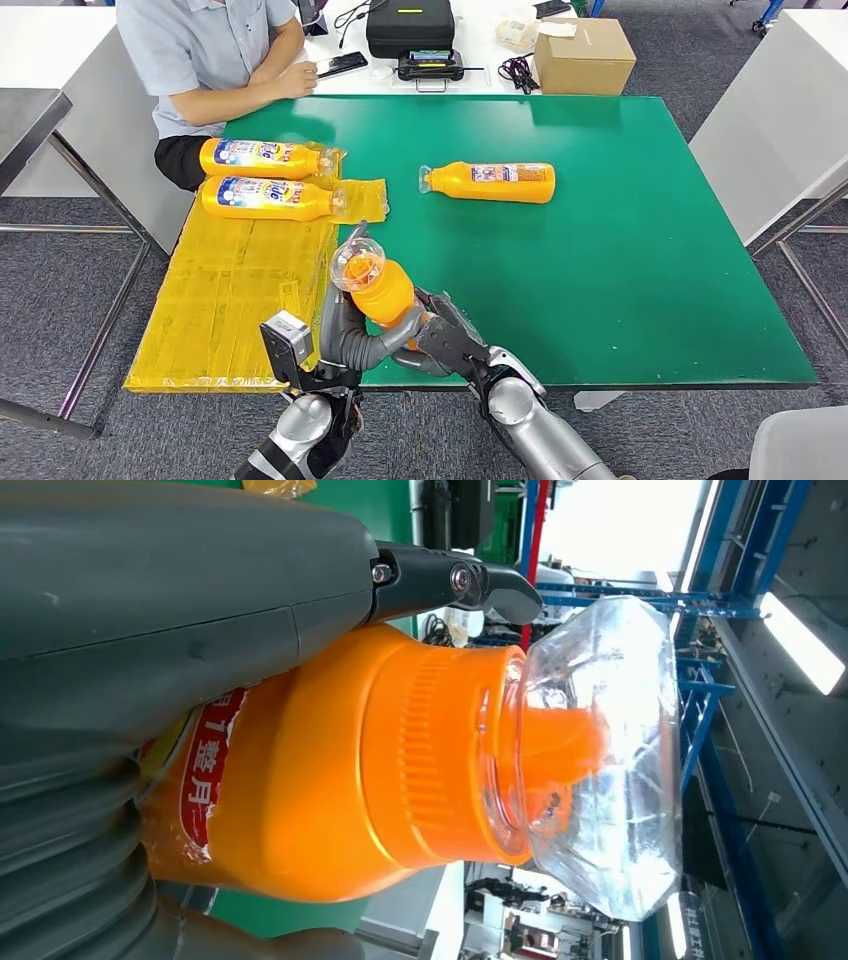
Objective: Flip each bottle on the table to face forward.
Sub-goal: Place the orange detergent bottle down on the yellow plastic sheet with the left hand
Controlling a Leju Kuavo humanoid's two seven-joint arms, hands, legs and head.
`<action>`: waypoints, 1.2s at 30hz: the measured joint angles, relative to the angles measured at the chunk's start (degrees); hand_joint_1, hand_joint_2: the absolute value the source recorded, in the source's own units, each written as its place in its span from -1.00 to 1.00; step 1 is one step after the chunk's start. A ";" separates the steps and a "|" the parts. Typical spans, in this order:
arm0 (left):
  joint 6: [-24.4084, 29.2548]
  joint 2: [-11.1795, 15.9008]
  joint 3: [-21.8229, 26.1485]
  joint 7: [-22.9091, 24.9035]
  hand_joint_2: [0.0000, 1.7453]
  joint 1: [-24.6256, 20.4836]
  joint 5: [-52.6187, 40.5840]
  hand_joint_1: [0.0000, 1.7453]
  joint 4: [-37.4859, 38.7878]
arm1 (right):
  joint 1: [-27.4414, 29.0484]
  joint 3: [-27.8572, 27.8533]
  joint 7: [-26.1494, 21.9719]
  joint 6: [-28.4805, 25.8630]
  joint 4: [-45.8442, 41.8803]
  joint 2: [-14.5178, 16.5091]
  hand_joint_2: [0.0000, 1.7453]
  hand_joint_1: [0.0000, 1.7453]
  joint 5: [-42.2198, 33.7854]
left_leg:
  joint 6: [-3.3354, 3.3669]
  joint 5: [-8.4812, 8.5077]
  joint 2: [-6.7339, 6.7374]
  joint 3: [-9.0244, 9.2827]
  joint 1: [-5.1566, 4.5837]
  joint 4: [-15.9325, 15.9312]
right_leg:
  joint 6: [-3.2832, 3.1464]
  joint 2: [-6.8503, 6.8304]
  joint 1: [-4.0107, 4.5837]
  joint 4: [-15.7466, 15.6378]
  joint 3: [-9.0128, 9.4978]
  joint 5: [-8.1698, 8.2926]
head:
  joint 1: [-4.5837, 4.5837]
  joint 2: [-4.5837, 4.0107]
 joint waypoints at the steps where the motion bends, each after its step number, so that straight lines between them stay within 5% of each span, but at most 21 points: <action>1: -0.22 -0.01 0.01 0.25 1.00 -0.01 0.20 -1.00 0.04 | 0.00 0.00 0.04 -0.04 0.03 0.00 1.00 1.00 0.00 | 0.00 0.00 0.00 0.00 0.00 0.00 | 0.00 0.00 0.00 0.00 0.00 0.00 | 0.00 0.00; 8: -2.85 0.01 0.24 3.18 1.00 -0.05 2.19 -0.99 0.28 | 0.42 -0.02 0.80 -1.11 0.16 -0.48 1.00 1.00 1.16 | 0.00 0.00 0.00 0.00 0.00 0.00 | 0.00 0.00 0.00 0.00 0.00 0.00 | 0.01 0.00; 12: -6.46 0.01 0.60 5.87 1.00 -0.09 4.94 0.97 0.85 | 0.55 -0.05 1.17 -1.41 0.15 -0.93 1.00 0.97 1.78 | 0.00 0.00 0.00 0.00 -0.01 0.00 | 0.00 0.00 -0.01 0.00 0.00 0.00 | 0.01 0.00; 13: -7.88 0.02 0.79 6.86 1.00 -0.14 5.89 1.00 1.05 | 0.59 -0.08 1.24 -1.41 0.15 -1.03 1.00 0.87 1.87 | 0.00 0.00 0.00 0.00 -0.01 0.00 | 0.00 0.00 -0.01 0.00 0.00 0.00 | 0.01 0.00; 17: -10.73 0.05 1.30 8.44 1.00 -0.77 6.91 1.00 2.29 | 0.62 -0.36 1.45 -1.44 0.16 -1.37 1.00 -0.87 2.00 | 0.00 0.00 0.00 0.00 0.00 0.00 | 0.00 0.00 0.00 0.00 0.00 0.00 | 0.00 0.00; 18: -10.78 0.04 1.30 8.37 1.00 -0.95 6.69 1.00 2.59 | 0.61 -0.43 1.47 -1.47 0.15 -1.39 1.00 -1.00 2.01 | 0.00 0.00 0.00 0.00 0.00 0.00 | 0.00 0.00 0.00 0.00 0.01 0.00 | 0.00 0.00; 29: -8.73 -0.22 1.58 7.57 1.00 -1.66 5.37 1.00 4.62 | 0.70 -0.98 1.48 -2.11 0.14 -1.39 1.00 -1.00 1.86 | 0.00 0.00 0.00 0.00 0.00 0.00 | 0.00 0.00 0.00 0.00 0.00 0.00 | 0.00 0.00; 36: -1.55 -0.73 1.30 4.44 1.00 -1.96 -1.01 1.00 5.41 | 0.94 -2.06 1.53 -3.04 -0.06 -1.16 1.00 -1.00 0.62 | 0.00 0.00 0.01 0.01 0.00 0.01 | 0.00 0.01 0.00 0.00 0.00 0.00 | 0.00 0.00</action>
